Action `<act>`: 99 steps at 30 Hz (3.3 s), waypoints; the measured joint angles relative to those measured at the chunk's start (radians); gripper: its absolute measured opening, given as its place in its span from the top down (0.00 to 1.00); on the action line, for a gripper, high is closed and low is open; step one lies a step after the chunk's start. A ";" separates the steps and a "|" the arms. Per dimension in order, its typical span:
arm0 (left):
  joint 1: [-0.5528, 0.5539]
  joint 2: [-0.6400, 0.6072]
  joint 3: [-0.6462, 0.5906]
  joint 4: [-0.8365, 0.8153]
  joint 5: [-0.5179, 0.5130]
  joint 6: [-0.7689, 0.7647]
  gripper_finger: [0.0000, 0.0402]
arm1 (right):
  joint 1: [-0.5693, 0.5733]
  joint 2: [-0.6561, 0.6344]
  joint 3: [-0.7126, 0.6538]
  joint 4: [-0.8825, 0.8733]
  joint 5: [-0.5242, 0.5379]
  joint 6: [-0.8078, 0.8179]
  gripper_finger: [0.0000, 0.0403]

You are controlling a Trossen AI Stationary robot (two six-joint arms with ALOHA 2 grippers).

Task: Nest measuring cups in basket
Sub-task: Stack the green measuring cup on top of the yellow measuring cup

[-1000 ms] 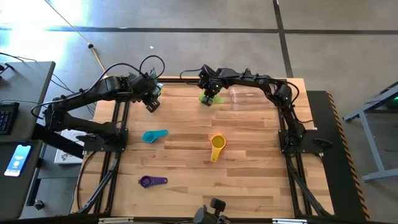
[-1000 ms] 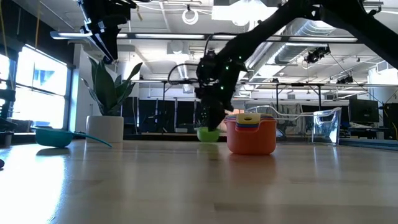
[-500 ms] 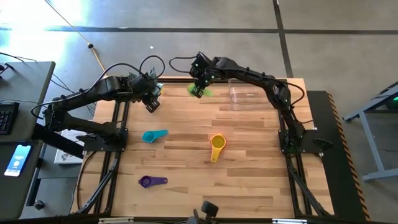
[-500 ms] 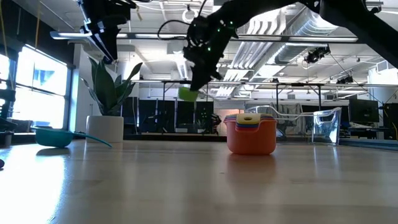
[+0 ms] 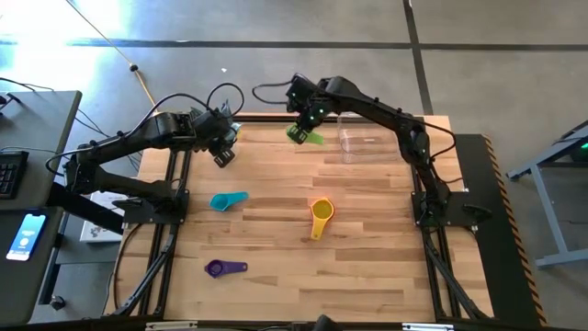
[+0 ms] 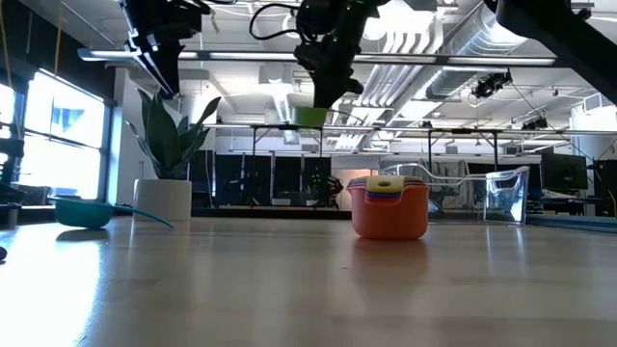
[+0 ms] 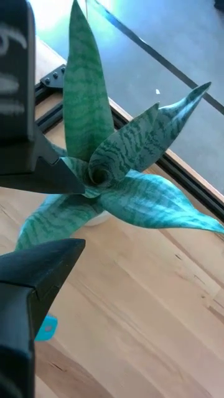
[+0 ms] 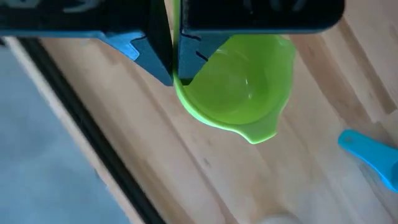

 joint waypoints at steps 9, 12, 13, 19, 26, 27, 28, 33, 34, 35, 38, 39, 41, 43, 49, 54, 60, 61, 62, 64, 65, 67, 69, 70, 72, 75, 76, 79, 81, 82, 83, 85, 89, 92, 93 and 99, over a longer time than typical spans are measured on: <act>0.000 0.000 0.000 -0.114 -0.001 0.051 0.71 | 0.141 -0.053 -0.058 -0.052 0.124 0.301 1.00; 0.000 0.000 0.000 -0.121 0.002 0.092 0.71 | 0.196 -0.054 -0.058 -0.109 0.197 0.438 1.00; 0.000 0.000 0.000 -0.121 0.006 0.108 0.71 | 0.216 -0.054 -0.058 -0.129 0.230 0.489 1.00; 0.000 -0.002 0.000 -0.120 0.075 0.201 0.71 | 0.329 -0.054 -0.058 -0.260 0.383 0.806 1.00; -0.002 -0.002 0.000 -0.106 0.170 0.293 0.71 | 0.436 -0.058 -0.094 -0.272 0.440 1.041 1.00; -0.002 -0.002 0.000 -0.105 0.178 0.303 0.71 | 0.448 -0.058 -0.107 -0.273 0.440 1.069 1.00; -0.002 -0.002 0.000 -0.105 0.189 0.308 0.71 | 0.459 -0.058 -0.126 -0.270 0.440 1.095 1.00; -0.002 -0.002 0.000 -0.105 0.211 0.317 0.71 | 0.505 -0.071 -0.238 -0.271 0.406 1.213 1.00; -0.002 -0.002 0.000 -0.105 0.211 0.317 0.71 | 0.513 -0.081 -0.266 -0.272 0.400 1.237 1.00; -0.002 -0.002 0.000 -0.105 0.211 0.320 0.71 | 0.522 -0.094 -0.295 -0.271 0.396 1.261 1.00; -0.002 -0.002 0.000 -0.105 0.211 0.324 0.71 | 0.547 -0.153 -0.392 -0.271 0.390 1.342 1.00; -0.002 -0.002 0.000 -0.104 0.211 0.324 0.71 | 0.555 -0.179 -0.427 -0.271 0.390 1.374 1.00; -0.002 -0.002 0.000 -0.102 0.211 0.323 0.71 | 0.573 -0.239 -0.505 -0.261 0.394 1.438 1.00; -0.002 -0.002 0.000 -0.093 0.211 0.321 0.71 | 0.593 -0.310 -0.592 -0.252 0.405 1.517 1.00; -0.002 -0.002 0.000 -0.047 0.211 0.301 0.71 | 0.648 -0.511 -0.849 -0.179 0.428 1.792 1.00; -0.002 -0.002 0.000 -0.021 0.211 0.297 0.71 | 0.705 -0.578 -0.974 -0.100 0.473 1.994 1.00; -0.002 -0.002 0.000 -0.013 0.211 0.297 0.71 | 0.728 -0.540 -1.008 0.032 0.496 2.045 1.00; -0.002 -0.002 0.000 -0.010 0.211 0.297 0.71 | 0.725 -0.531 -1.009 0.061 0.505 2.044 1.00; -0.002 -0.002 0.000 -0.005 0.211 0.297 0.71 | 0.723 -0.523 -1.009 0.089 0.511 2.043 1.00; -0.002 -0.002 0.000 -0.001 0.211 0.297 0.71 | 0.722 -0.503 -1.009 0.137 0.523 2.042 1.00; -0.002 -0.002 0.000 -0.001 0.211 0.297 0.71 | 0.722 -0.491 -1.009 0.159 0.522 2.042 1.00; -0.002 -0.002 0.000 -0.001 0.211 0.297 0.71 | 0.723 -0.468 -1.009 0.210 0.511 2.044 1.00; -0.002 -0.002 0.000 -0.002 0.211 0.297 0.71 | 0.723 -0.443 -1.009 0.268 0.501 2.045 1.00; -0.002 -0.002 0.000 -0.002 0.211 0.297 0.71 | 0.723 -0.428 -1.009 0.298 0.499 2.045 1.00; -0.002 -0.002 0.000 -0.002 0.211 0.297 0.71 | 0.723 -0.402 -1.009 0.342 0.488 2.045 1.00; -0.002 -0.002 0.000 -0.002 0.211 0.297 0.71 | 0.723 -0.377 -1.009 0.374 0.464 2.045 1.00; -0.002 -0.002 0.000 -0.003 0.211 0.297 0.71 | 0.723 -0.374 -1.009 0.378 0.458 2.045 1.00; -0.002 -0.002 0.000 -0.004 0.211 0.302 0.71 | 0.723 -0.372 -1.009 0.380 0.450 2.045 1.00; -0.002 -0.002 0.000 -0.004 0.211 0.318 0.71 | 0.723 -0.372 -1.009 0.362 0.441 2.045 1.00; -0.002 -0.002 0.000 -0.004 0.211 0.321 0.71 | 0.723 -0.372 -1.009 0.346 0.435 2.045 1.00; -0.002 -0.002 0.000 -0.004 0.211 0.322 0.71 | 0.723 -0.372 -1.009 0.327 0.425 2.045 1.00; -0.002 -0.002 0.000 -0.004 0.211 0.322 0.71 | 0.722 -0.372 -1.009 0.300 0.409 2.045 1.00; -0.002 -0.002 0.000 -0.004 0.211 0.322 0.71 | 0.706 -0.372 -1.009 0.303 0.389 2.044 1.00; -0.002 -0.002 0.000 -0.004 0.211 0.322 0.71 | 0.701 -0.372 -1.009 0.295 0.386 2.043 1.00; -0.002 -0.002 0.000 -0.004 0.211 0.322 0.71 | 0.701 -0.372 -1.009 0.290 0.384 2.043 1.00; -0.002 -0.002 0.000 -0.004 0.211 0.322 0.71 | 0.696 -0.372 -1.008 0.287 0.322 2.039 1.00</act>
